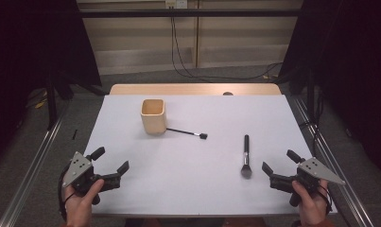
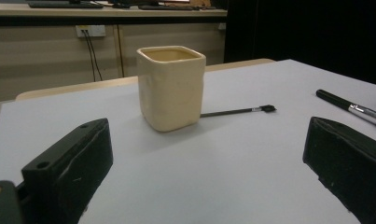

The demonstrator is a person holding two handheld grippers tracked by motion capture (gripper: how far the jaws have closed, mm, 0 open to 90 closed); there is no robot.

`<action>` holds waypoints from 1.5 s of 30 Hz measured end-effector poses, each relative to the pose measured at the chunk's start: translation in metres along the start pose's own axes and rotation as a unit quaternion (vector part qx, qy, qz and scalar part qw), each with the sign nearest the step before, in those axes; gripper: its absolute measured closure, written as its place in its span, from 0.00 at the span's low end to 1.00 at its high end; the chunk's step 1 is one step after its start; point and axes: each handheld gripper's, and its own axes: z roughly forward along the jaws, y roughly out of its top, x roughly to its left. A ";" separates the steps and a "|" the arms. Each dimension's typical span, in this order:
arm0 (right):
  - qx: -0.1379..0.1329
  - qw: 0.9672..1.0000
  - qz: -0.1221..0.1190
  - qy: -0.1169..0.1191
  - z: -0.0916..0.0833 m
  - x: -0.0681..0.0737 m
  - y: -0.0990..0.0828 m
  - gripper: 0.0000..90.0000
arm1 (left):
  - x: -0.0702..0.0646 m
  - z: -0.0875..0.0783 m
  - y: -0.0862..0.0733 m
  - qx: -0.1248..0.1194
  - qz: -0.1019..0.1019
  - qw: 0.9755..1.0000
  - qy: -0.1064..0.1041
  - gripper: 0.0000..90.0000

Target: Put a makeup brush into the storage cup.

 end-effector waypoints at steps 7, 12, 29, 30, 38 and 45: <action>-0.001 1.000 0.000 0.002 -0.001 0.000 -0.001 0.00 | -0.007 0.011 0.008 -0.003 0.002 1.000 -0.015 0.02; 0.000 1.000 0.000 0.002 -0.001 0.000 0.000 0.00 | -0.012 0.020 0.012 -0.001 0.012 1.000 -0.023 0.02; -0.001 1.000 -0.002 0.002 0.000 0.002 0.000 0.00 | -0.029 0.061 0.031 -0.008 0.013 0.998 -0.061 0.02; -0.001 1.000 -0.002 0.002 0.000 0.001 0.000 0.00 | -0.030 0.063 0.032 -0.010 0.009 0.998 -0.061 0.02; 0.000 1.000 -0.003 0.005 0.001 0.003 0.001 0.00 | -0.030 0.083 0.038 -0.011 0.012 0.998 -0.065 0.02; -0.001 1.000 -0.003 0.003 0.001 0.002 0.001 0.00 | -0.029 0.100 0.043 -0.011 0.015 0.998 -0.068 0.02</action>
